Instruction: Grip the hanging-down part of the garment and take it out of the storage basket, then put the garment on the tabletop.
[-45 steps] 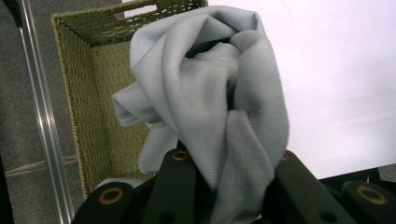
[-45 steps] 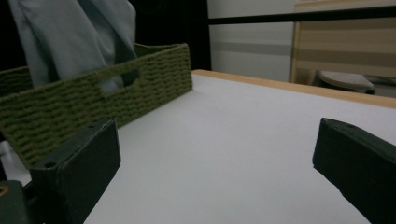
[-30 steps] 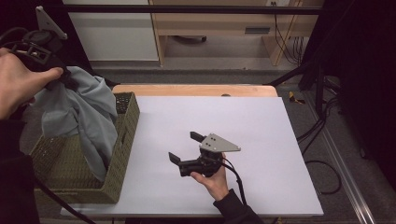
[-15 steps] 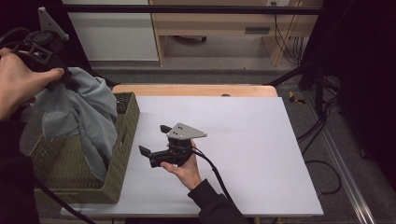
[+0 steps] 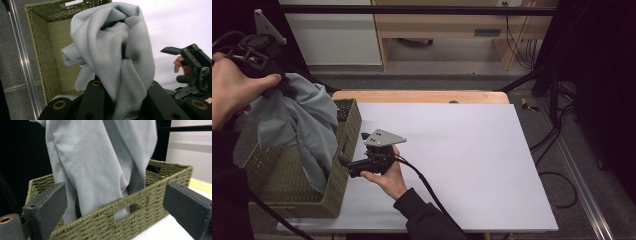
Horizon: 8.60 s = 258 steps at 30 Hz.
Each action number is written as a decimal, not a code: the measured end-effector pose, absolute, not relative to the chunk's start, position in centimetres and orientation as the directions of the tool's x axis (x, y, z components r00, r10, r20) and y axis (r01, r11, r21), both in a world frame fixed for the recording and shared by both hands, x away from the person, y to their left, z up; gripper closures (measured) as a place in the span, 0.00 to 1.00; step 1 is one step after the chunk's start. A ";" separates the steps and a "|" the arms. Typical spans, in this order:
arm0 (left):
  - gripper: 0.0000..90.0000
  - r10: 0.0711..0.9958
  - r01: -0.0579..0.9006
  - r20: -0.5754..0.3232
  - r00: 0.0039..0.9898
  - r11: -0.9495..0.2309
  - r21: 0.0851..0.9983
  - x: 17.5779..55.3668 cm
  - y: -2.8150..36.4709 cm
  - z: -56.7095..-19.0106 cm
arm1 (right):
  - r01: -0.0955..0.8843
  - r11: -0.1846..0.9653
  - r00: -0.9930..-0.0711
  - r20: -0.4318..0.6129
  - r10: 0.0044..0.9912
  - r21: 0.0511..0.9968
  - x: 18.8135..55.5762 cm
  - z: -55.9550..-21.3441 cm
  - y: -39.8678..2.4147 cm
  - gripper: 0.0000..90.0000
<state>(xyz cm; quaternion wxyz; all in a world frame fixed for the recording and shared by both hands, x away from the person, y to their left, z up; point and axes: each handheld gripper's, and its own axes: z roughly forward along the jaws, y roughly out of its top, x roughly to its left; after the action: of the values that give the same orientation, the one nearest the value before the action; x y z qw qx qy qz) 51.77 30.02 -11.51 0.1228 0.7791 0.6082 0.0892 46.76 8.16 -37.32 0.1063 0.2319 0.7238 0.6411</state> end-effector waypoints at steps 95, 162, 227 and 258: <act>0.88 0.948 0.902 -0.029 0.317 -0.291 0.318 51.9 27.7 -12.5 | 0.043 0.080 -0.807 -0.013 0.590 0.996 46.4 -27.9 -0.2 0.98; 0.88 0.938 0.901 -0.033 0.344 -0.320 0.292 52.6 27.6 -14.6 | 0.173 -0.011 -0.530 0.102 0.842 0.985 39.2 -42.1 -19.4 0.02; 0.88 0.660 0.621 -0.021 0.751 -0.695 0.361 49.8 8.6 -16.5 | 0.213 -0.004 -0.508 0.114 0.854 0.977 37.8 -43.1 -20.7 0.01; 0.88 0.559 0.572 -0.147 0.816 -0.747 0.338 51.7 4.8 -30.0 | 0.217 -0.001 -0.502 0.113 0.857 0.976 38.1 -43.5 -20.9 0.01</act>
<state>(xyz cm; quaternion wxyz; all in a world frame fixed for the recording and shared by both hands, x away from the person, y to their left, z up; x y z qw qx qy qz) 51.74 4.81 -30.02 0.1867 0.9345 0.3026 -0.0180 38.09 -20.89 -43.45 0.2788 0.4137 0.6495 0.5738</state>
